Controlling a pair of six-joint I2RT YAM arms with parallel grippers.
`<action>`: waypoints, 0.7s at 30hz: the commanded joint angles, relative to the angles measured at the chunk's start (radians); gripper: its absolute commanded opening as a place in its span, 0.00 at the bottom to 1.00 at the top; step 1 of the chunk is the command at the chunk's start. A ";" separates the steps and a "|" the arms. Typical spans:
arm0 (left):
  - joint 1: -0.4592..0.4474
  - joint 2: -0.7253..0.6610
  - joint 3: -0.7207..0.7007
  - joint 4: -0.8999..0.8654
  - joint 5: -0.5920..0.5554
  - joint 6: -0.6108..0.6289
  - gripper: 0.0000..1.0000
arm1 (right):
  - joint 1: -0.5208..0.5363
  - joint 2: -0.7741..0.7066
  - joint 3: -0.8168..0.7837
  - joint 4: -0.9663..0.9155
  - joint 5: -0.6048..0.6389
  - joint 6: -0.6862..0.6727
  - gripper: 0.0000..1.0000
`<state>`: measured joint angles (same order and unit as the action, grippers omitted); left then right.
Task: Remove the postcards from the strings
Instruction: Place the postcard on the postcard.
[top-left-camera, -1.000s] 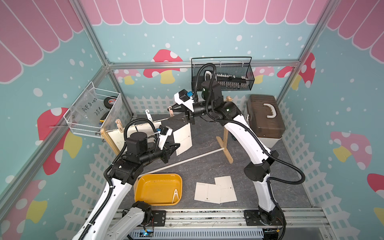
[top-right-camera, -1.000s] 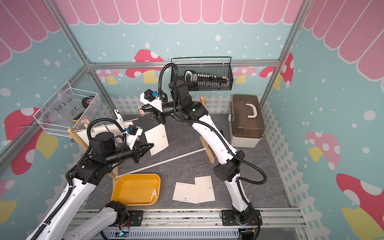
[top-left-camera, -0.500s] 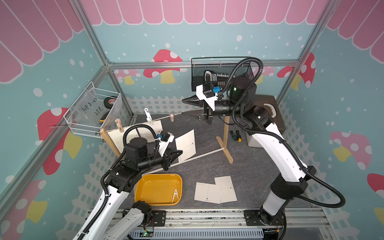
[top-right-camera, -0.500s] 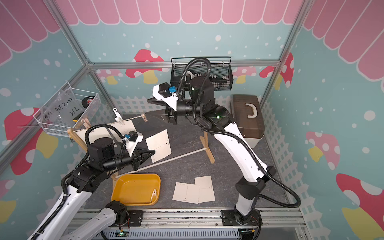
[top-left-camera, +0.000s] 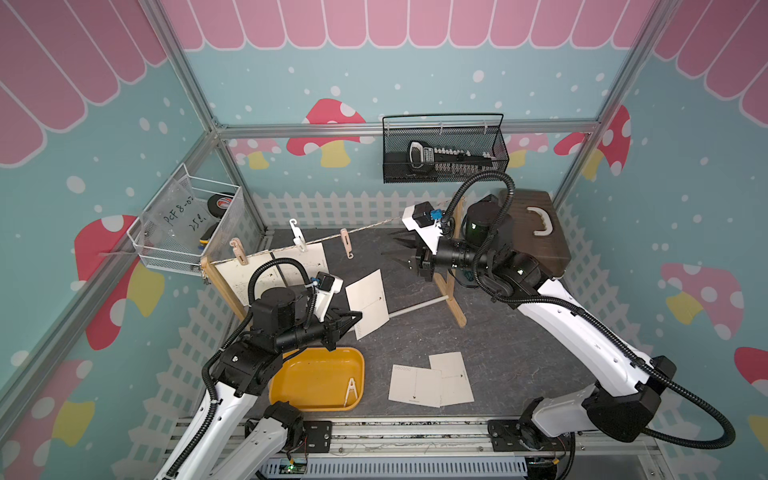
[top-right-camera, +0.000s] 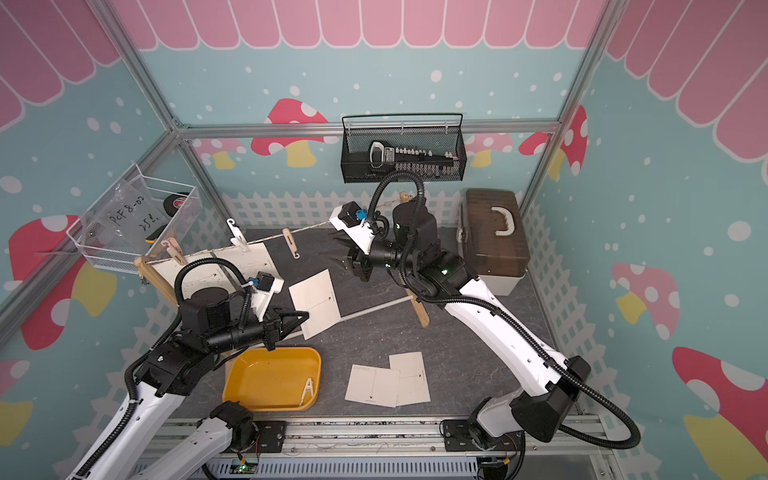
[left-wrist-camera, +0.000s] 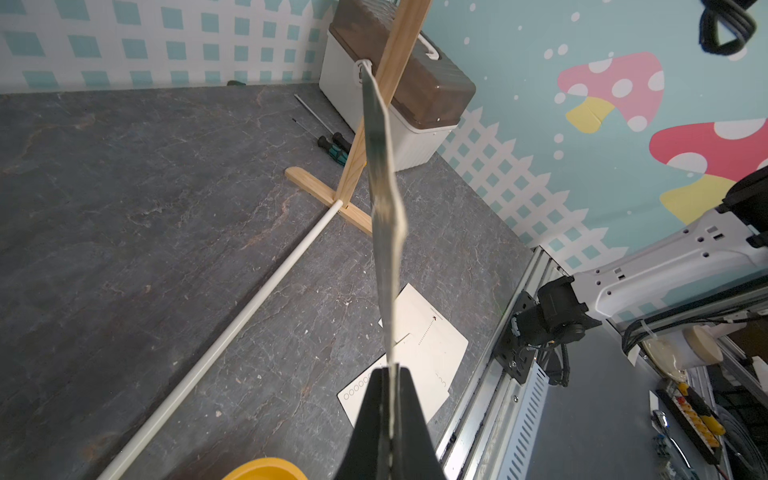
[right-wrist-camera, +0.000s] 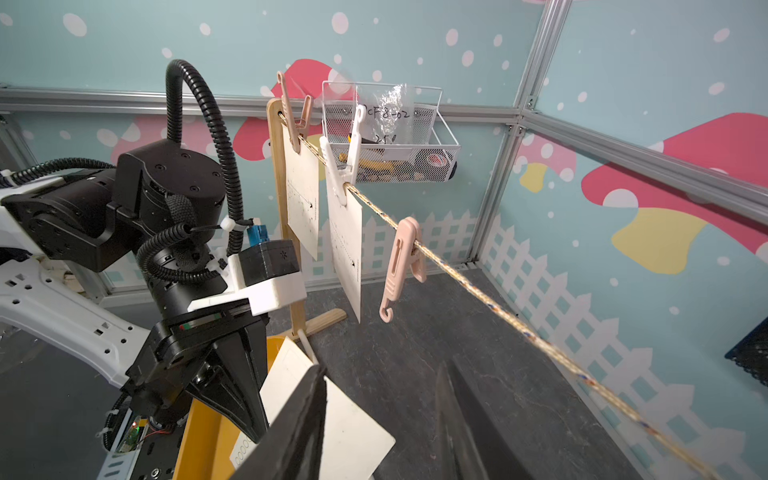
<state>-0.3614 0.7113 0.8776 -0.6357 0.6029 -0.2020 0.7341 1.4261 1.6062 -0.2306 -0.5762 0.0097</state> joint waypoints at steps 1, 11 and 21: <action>-0.004 -0.015 -0.011 -0.053 0.016 -0.082 0.00 | 0.005 -0.009 -0.026 0.104 -0.016 0.081 0.44; -0.102 0.076 -0.034 -0.109 0.082 -0.154 0.00 | 0.004 -0.155 -0.170 0.149 0.089 0.070 0.46; -0.441 0.365 0.047 -0.126 -0.055 -0.156 0.00 | 0.002 -0.404 -0.337 0.137 0.275 0.058 0.47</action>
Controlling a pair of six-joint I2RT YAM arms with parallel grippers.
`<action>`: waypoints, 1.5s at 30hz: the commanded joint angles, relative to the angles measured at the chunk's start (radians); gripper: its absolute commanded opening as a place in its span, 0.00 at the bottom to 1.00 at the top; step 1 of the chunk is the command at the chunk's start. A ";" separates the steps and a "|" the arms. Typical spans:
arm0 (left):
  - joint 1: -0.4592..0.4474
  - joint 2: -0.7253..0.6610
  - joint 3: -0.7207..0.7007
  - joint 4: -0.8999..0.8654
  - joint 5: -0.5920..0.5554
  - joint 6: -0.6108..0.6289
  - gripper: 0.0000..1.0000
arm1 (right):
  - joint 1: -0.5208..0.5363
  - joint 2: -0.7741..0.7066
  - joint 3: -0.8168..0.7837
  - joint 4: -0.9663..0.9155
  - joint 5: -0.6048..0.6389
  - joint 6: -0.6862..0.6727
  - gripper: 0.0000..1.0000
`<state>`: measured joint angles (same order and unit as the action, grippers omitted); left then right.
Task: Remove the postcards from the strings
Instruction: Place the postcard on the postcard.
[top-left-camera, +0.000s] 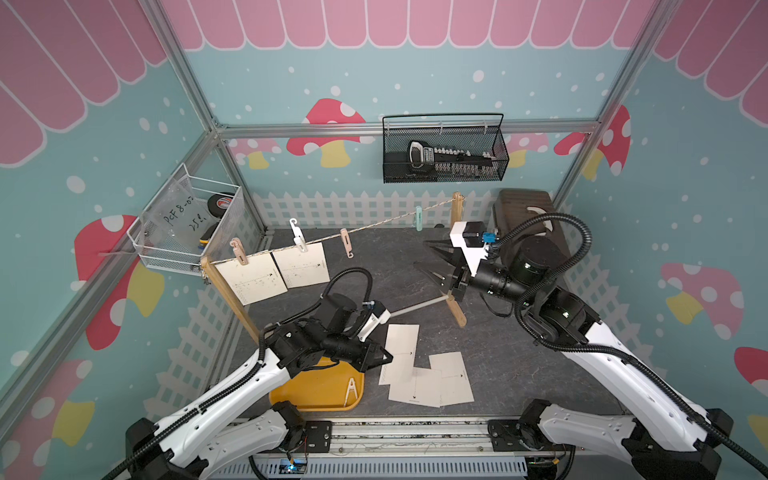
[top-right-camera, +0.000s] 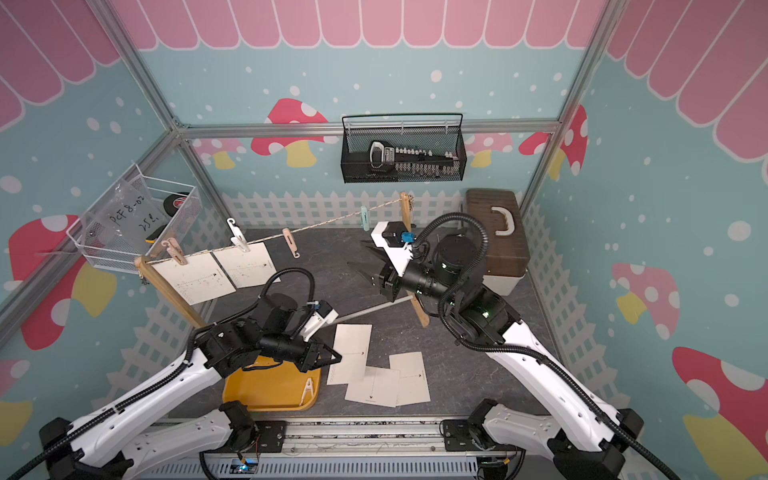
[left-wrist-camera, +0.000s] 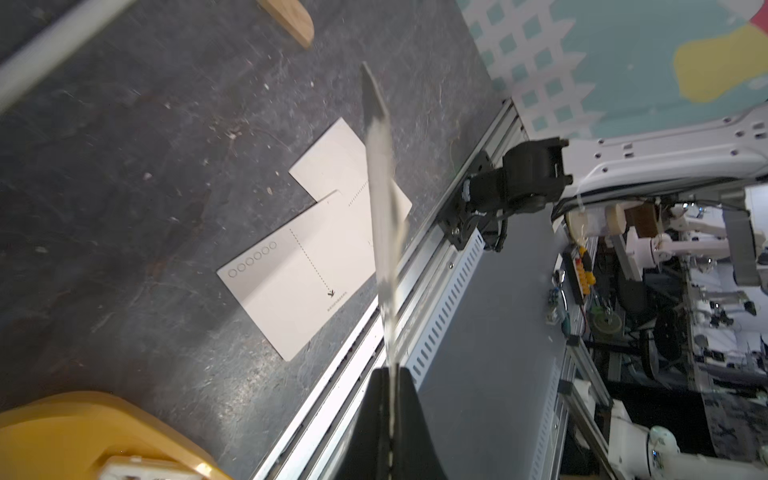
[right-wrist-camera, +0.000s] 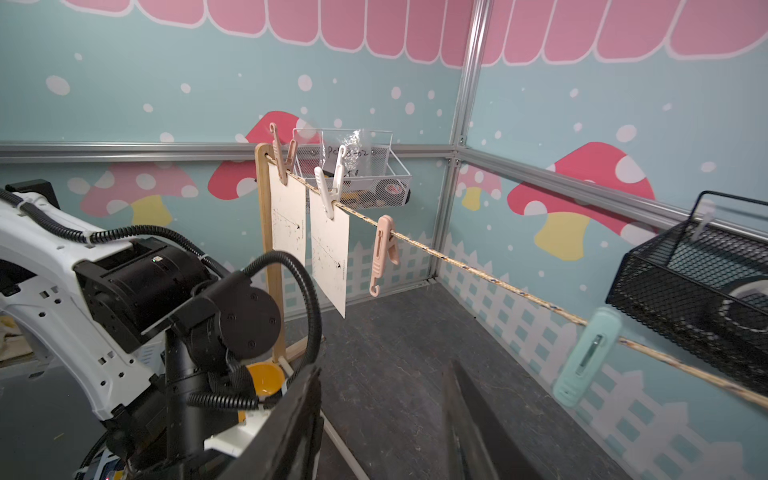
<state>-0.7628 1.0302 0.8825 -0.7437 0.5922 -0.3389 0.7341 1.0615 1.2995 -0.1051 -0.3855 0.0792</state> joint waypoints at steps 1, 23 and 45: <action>-0.056 0.082 0.051 -0.013 -0.040 -0.020 0.00 | 0.002 -0.058 -0.043 0.013 0.104 -0.012 0.47; -0.074 0.640 0.264 0.098 0.155 0.027 0.00 | 0.002 -0.188 -0.148 0.008 0.196 -0.073 0.47; -0.004 0.740 0.311 0.035 0.176 0.077 0.00 | 0.002 -0.174 -0.160 0.008 0.224 -0.097 0.47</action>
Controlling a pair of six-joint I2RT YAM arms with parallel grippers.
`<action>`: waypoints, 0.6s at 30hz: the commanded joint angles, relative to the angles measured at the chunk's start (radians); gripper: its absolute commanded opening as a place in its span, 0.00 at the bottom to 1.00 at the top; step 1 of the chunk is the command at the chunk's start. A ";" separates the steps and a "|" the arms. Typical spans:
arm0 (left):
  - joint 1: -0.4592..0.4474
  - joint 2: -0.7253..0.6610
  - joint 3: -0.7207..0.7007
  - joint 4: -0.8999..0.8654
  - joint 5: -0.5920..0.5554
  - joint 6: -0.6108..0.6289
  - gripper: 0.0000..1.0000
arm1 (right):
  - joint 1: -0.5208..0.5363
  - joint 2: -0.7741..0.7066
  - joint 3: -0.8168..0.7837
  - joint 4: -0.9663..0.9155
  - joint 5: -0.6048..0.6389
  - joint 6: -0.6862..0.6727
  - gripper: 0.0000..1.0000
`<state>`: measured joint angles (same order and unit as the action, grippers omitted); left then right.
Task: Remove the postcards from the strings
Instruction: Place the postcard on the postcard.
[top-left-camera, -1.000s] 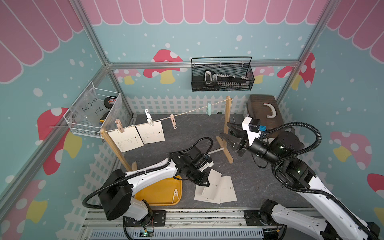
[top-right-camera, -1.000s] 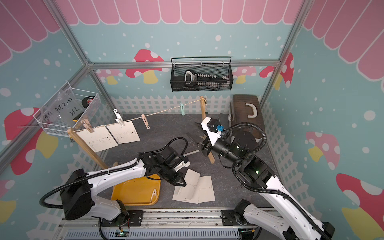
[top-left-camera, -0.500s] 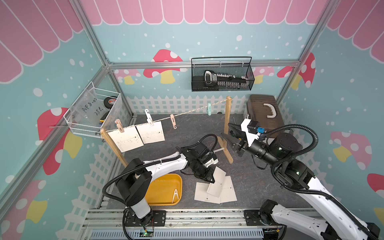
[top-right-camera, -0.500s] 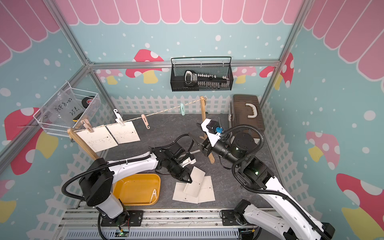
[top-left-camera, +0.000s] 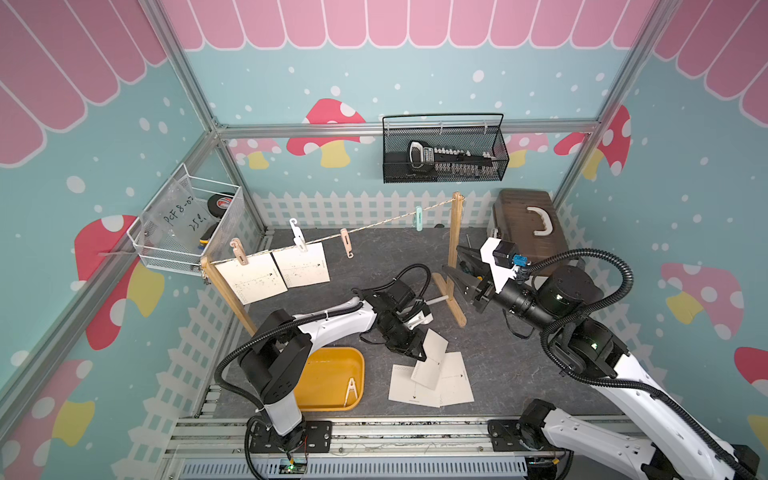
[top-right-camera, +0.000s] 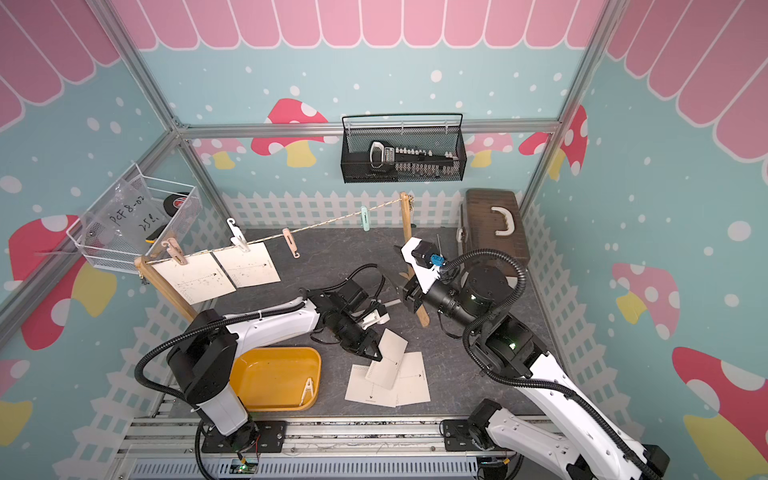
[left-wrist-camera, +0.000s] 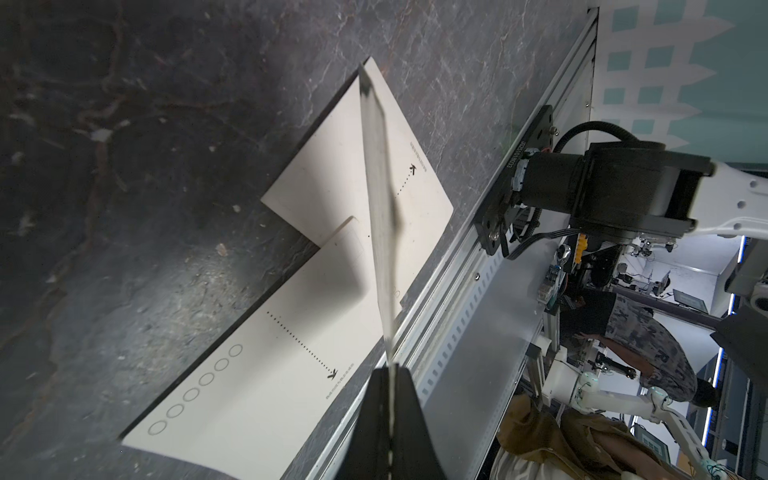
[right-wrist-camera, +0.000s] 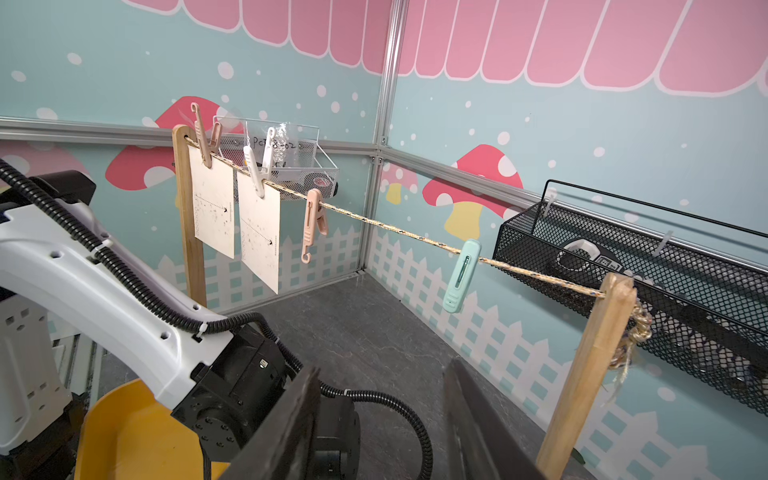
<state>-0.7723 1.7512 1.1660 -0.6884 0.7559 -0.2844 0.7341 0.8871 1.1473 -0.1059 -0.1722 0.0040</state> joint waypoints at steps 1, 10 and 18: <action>0.005 0.024 0.029 -0.022 0.013 0.022 0.00 | 0.002 0.000 -0.008 0.010 0.013 -0.022 0.47; 0.013 0.038 0.053 -0.065 -0.015 0.041 0.12 | 0.002 -0.004 -0.012 0.008 0.022 -0.025 0.48; 0.024 0.028 0.089 -0.151 -0.101 0.087 0.26 | 0.001 0.008 -0.009 0.005 0.021 -0.023 0.48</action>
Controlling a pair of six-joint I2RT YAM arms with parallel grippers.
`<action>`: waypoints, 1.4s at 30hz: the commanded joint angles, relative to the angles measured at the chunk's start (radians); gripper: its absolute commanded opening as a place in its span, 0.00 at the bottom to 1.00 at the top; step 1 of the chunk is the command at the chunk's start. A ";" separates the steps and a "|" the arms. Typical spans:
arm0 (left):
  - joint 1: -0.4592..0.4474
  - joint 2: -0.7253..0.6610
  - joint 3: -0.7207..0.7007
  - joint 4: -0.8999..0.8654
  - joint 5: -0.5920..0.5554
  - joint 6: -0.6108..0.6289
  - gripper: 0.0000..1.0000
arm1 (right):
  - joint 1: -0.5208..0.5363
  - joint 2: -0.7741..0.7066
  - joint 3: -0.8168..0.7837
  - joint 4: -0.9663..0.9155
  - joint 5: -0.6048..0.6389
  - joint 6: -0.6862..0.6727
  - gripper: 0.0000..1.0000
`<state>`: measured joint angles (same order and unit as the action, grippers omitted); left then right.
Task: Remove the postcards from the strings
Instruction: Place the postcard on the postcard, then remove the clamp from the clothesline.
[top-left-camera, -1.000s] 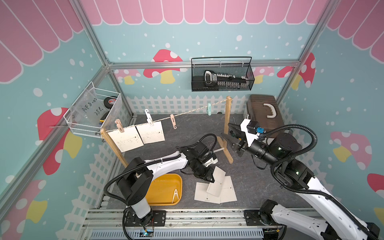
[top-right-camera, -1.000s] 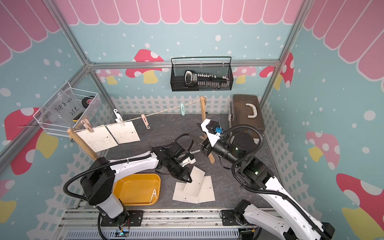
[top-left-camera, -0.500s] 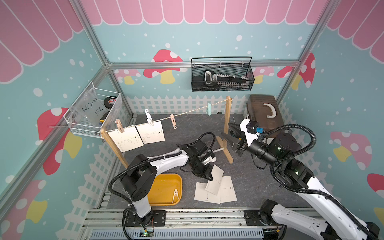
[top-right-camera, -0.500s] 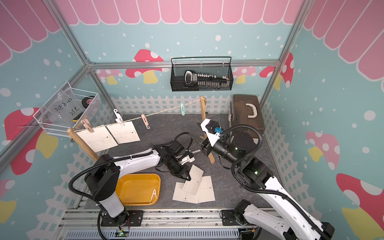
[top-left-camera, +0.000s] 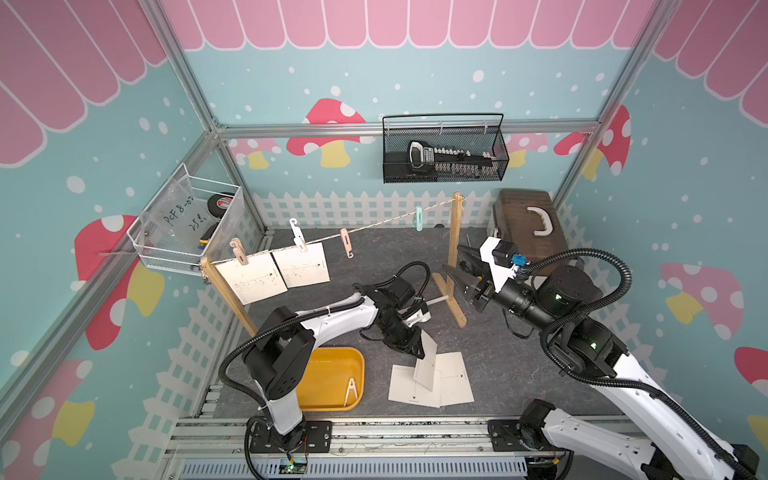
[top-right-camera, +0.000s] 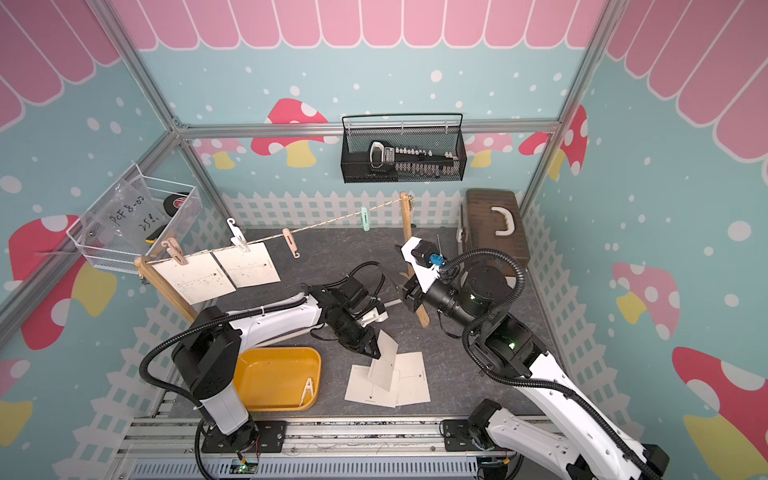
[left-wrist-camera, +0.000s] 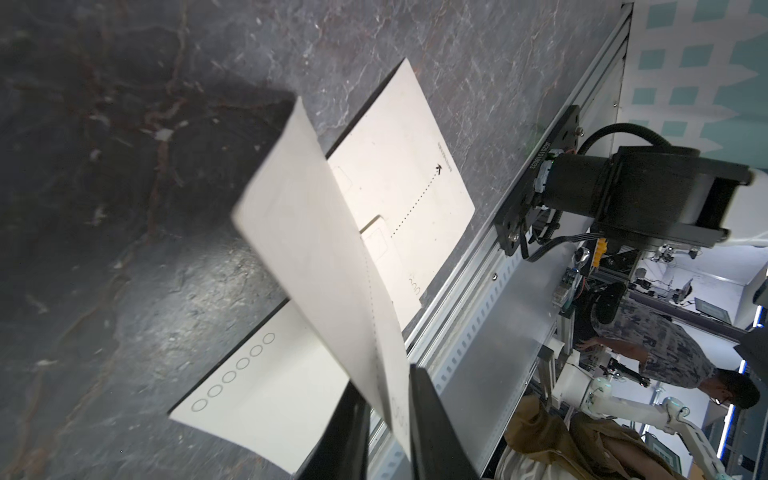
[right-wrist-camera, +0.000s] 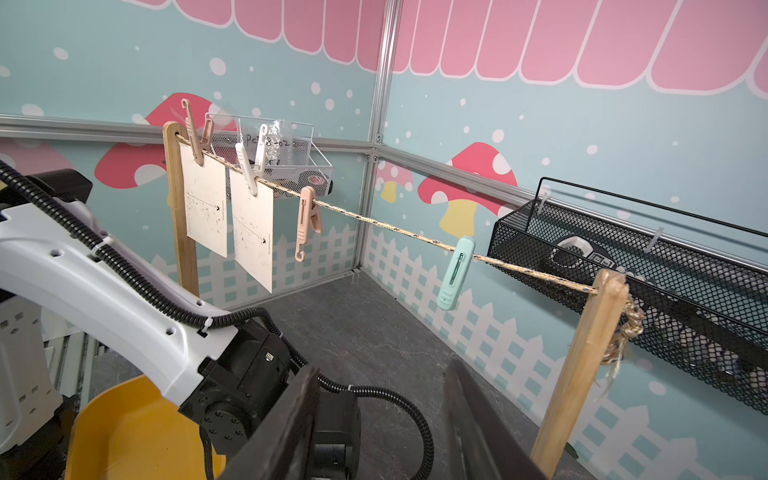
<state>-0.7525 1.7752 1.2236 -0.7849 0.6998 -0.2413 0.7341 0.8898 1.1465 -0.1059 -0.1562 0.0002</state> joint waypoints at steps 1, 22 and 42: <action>0.004 0.003 0.034 -0.062 -0.057 0.049 0.27 | 0.002 0.006 -0.008 0.007 0.007 -0.019 0.48; -0.010 -0.159 -0.045 -0.088 -0.165 0.046 0.38 | -0.077 0.120 0.008 0.071 -0.017 0.058 0.47; -0.050 -0.853 -0.454 0.475 -0.279 0.221 0.85 | -0.256 0.354 0.093 0.285 -0.389 0.169 0.76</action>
<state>-0.8009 0.9749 0.8238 -0.4873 0.4438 -0.0566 0.4870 1.2243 1.1854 0.1070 -0.4950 0.1608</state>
